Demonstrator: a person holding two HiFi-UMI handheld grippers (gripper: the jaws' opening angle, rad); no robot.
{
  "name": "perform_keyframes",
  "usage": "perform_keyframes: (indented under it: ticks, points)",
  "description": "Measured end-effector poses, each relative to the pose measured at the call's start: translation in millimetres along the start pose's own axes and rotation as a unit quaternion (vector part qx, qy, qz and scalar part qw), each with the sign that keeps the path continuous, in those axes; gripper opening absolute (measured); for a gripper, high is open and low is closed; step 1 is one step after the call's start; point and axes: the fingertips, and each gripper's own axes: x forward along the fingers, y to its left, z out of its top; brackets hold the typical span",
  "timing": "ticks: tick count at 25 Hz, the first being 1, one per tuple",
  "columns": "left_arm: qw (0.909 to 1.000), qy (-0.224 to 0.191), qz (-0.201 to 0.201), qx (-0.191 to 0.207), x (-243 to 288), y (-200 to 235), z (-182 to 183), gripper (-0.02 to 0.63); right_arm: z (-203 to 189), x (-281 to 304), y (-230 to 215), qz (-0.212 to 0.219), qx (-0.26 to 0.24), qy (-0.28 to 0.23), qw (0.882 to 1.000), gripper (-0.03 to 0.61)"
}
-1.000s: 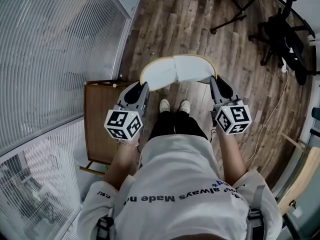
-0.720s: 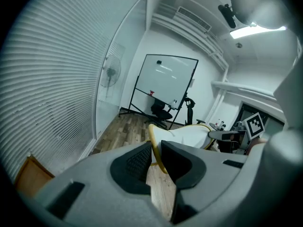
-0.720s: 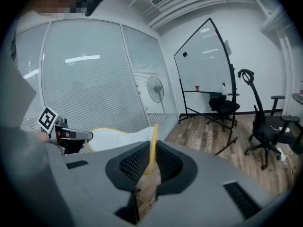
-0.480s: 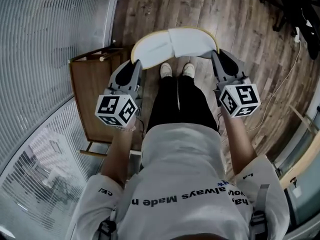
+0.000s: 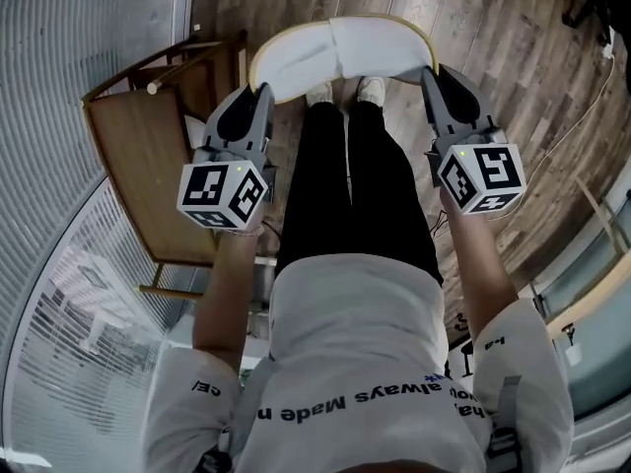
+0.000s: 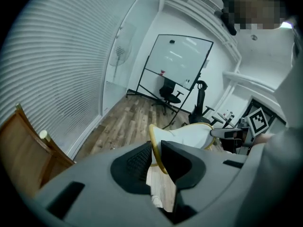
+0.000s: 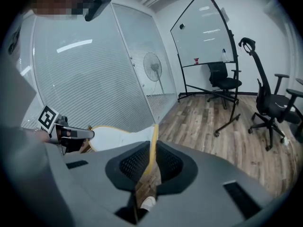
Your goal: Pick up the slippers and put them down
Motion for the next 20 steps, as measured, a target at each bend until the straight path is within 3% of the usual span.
perform_keyframes:
  ticks: [10,20]
  points:
    - [0.9996,0.028,-0.001,-0.003,82.6,38.7,-76.6,0.066,-79.5,67.8,-46.0,-0.004,0.008,0.027,1.0,0.041]
    - [0.9987,0.05,0.012,-0.004,159.3,78.8,-130.9,0.064,-145.2,145.3,-87.6,-0.004,0.017,0.053,0.998,0.041]
